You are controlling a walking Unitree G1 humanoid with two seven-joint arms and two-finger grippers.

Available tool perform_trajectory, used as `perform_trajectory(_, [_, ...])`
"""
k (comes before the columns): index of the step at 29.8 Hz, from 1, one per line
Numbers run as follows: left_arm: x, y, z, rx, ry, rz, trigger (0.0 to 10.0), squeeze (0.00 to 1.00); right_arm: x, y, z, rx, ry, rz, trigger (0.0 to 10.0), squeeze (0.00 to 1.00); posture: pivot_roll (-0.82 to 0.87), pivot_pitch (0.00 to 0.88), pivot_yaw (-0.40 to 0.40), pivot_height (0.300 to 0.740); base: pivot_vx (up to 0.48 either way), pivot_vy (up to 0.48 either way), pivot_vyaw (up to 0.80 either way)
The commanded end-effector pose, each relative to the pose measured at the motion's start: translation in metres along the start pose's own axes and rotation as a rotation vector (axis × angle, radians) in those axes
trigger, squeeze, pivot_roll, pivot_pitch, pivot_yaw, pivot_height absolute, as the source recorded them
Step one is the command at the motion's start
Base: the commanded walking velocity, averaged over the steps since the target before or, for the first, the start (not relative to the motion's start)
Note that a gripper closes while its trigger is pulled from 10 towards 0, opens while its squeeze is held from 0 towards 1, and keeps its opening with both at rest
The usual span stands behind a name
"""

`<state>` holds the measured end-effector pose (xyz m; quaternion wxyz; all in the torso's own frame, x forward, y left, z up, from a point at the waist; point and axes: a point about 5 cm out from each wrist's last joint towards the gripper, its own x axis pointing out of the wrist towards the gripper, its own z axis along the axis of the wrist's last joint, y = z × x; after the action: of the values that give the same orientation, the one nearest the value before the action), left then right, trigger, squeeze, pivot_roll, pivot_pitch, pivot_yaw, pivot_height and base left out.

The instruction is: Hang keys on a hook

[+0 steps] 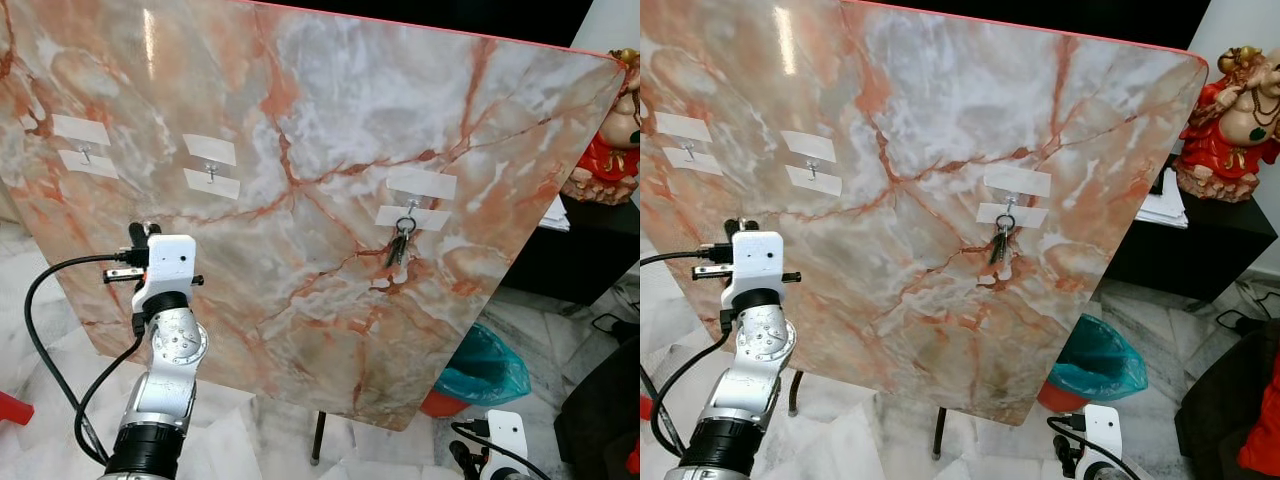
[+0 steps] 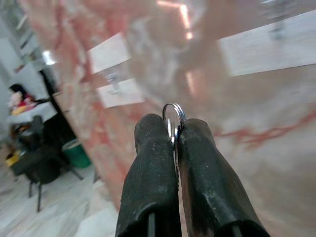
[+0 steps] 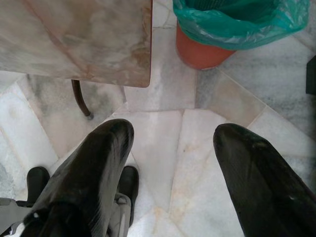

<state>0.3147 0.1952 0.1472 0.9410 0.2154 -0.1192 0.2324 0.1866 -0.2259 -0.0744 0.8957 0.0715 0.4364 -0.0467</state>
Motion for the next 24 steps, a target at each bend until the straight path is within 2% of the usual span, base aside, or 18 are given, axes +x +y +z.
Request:
perform_trajectory(1, [0.000, -0.005, 0.002, 0.003, -0.011, -0.018, 10.0, 0.00, 0.000, -0.004, 0.001, 0.013, 0.001, -0.015, 10.0, 0.00, 0.01, 0.000, -0.104, 0.740, 0.000, -0.247, -0.69])
perform_trajectory(3, [0.001, -0.004, 0.002, 0.004, -0.011, -0.017, 10.0, 0.00, 0.000, -0.003, 0.000, 0.009, 0.008, -0.017, 10.0, 0.00, 0.01, 0.000, -0.103, 0.740, 0.000, -0.259, -0.69])
perform_trajectory(18, [0.004, 0.003, 0.005, 0.003, -0.033, 0.009, 10.0, 0.00, 0.000, -0.003, 0.001, 0.011, -0.005, -0.025, 10.0, 0.00, 0.02, 0.000, -0.101, 0.740, 0.000, -0.256, 0.00])
perform_trajectory(24, [0.005, 0.008, 0.005, 0.000, -0.029, 0.043, 10.0, 0.00, 0.000, -0.002, 0.001, 0.014, -0.007, -0.021, 10.0, 0.00, 0.02, 0.000, -0.102, 0.740, 0.000, -0.040, 0.00])
